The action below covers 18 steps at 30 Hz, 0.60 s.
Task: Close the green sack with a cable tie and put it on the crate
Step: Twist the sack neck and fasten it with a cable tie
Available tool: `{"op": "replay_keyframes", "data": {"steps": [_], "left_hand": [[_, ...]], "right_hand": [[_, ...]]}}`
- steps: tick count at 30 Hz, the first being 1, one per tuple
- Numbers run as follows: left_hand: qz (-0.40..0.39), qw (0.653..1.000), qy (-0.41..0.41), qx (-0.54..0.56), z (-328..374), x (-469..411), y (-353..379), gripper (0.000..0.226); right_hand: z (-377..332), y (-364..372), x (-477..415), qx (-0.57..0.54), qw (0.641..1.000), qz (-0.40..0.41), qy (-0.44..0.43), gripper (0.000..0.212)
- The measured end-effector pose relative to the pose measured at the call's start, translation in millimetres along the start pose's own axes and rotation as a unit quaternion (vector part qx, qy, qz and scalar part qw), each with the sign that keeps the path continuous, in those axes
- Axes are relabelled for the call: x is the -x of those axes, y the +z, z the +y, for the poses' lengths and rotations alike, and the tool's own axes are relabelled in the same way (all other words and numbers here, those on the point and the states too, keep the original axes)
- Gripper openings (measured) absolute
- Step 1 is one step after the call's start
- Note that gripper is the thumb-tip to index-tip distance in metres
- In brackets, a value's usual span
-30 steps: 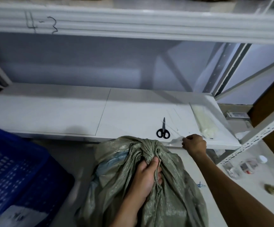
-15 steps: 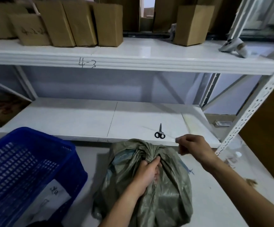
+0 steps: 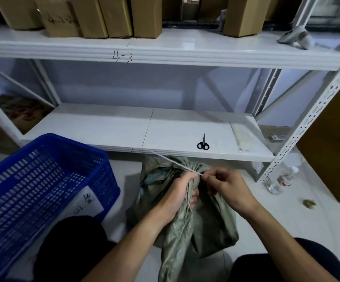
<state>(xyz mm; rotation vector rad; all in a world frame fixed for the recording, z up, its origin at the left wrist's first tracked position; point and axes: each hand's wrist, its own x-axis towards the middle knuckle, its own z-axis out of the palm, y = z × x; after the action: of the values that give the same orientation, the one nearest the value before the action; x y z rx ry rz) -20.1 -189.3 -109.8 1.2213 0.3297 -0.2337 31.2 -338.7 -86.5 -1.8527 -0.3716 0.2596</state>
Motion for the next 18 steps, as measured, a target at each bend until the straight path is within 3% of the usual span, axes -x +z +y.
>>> {"op": "replay_keyframes", "data": {"steps": [4,11,15,18], "left_hand": [[0.015,1.0,-0.007,0.007,-5.2,0.3,-6.2,0.066],[0.036,0.997,0.037,-0.063,-11.8,-1.9,-7.9,0.062],[0.063,0.992,0.04,-0.102,-16.8,-7.4,-8.8,0.091],[0.053,0.991,0.052,-0.107,-15.4,-5.0,-11.4,0.079]], "right_hand": [[1.6,1.6,5.7,-0.02,1.0,-0.01,-0.005,0.008],[0.1,4.9,6.8,-0.018,1.0,-0.012,-0.014,0.008],[1.0,9.8,4.1,-0.008,1.0,-0.011,-0.02,0.013],[2.3,11.9,1.0,-0.007,1.0,-0.022,-0.012,0.013]]}}
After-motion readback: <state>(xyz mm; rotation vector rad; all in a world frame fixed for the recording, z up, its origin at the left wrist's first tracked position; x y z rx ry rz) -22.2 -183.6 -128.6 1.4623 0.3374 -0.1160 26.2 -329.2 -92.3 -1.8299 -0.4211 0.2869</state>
